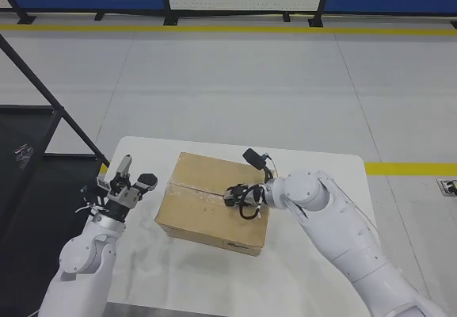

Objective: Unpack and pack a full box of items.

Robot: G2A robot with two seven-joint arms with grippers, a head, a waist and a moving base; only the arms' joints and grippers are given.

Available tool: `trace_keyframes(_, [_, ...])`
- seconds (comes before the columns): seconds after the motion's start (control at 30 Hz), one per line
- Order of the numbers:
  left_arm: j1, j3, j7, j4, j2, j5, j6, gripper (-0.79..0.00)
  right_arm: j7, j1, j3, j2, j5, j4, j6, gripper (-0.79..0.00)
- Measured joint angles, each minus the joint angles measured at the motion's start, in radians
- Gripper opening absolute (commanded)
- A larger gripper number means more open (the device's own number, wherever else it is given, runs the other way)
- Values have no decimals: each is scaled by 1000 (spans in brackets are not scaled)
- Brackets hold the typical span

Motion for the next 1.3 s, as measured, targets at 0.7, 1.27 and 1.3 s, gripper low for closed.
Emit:
trace_keyframes(0.7, [-12, 2, -4, 10, 2, 0, 2, 0, 71, -167, 173, 86, -132, -227, 104, -785])
trace_keyframes(1.27, [-20, 13, 0, 22, 2, 5, 0, 0, 48, -292, 295, 130, -154, -385, 149, -785])
trace_keyframes(1.3, [-20, 13, 0, 23, 2, 5, -1, 0, 36, -298, 296, 130, -141, -400, 142, -785])
